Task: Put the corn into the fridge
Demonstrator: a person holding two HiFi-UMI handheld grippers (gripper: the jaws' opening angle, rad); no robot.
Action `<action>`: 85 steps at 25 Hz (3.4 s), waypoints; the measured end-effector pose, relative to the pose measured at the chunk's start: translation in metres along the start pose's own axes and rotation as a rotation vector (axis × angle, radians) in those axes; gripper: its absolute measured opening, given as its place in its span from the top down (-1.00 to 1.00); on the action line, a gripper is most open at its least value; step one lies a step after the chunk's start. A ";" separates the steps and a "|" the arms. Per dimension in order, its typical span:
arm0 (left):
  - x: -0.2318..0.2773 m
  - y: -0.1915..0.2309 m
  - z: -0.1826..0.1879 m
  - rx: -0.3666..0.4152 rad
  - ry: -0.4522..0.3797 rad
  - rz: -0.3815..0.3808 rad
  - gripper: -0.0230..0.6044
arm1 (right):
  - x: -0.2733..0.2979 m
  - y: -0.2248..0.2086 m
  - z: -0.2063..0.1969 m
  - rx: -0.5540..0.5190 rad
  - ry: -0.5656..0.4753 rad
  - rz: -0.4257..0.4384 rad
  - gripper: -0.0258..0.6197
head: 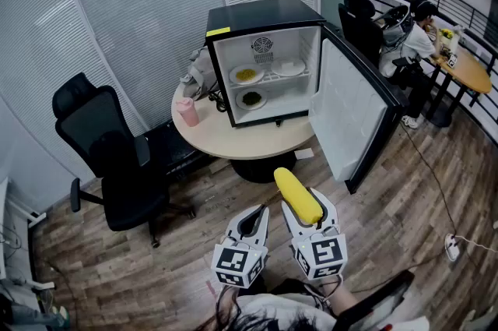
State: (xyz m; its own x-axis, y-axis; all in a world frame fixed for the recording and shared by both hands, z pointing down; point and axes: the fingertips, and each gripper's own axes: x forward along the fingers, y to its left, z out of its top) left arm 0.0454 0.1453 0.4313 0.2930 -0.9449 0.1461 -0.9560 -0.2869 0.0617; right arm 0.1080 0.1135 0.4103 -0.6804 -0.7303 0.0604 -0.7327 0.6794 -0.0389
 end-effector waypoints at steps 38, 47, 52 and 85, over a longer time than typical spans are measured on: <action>0.140 0.117 0.002 -0.038 0.062 -0.047 0.89 | 0.157 -0.065 -0.033 0.104 0.133 -0.054 0.14; 0.191 0.177 0.010 -0.031 0.076 -0.098 0.89 | 0.231 -0.084 -0.030 0.113 0.151 -0.125 0.14; 0.215 0.203 0.012 -0.038 0.078 -0.132 0.89 | 0.261 -0.093 -0.033 0.118 0.164 -0.161 0.14; 0.306 0.251 -0.006 -0.133 0.126 -0.162 0.89 | 0.346 -0.161 -0.078 0.117 0.303 -0.216 0.14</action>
State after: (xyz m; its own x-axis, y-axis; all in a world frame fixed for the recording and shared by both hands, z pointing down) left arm -0.1045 -0.2143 0.4974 0.4499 -0.8588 0.2452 -0.8883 -0.4018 0.2224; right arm -0.0083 -0.2432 0.5148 -0.4882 -0.7901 0.3707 -0.8673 0.4865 -0.1053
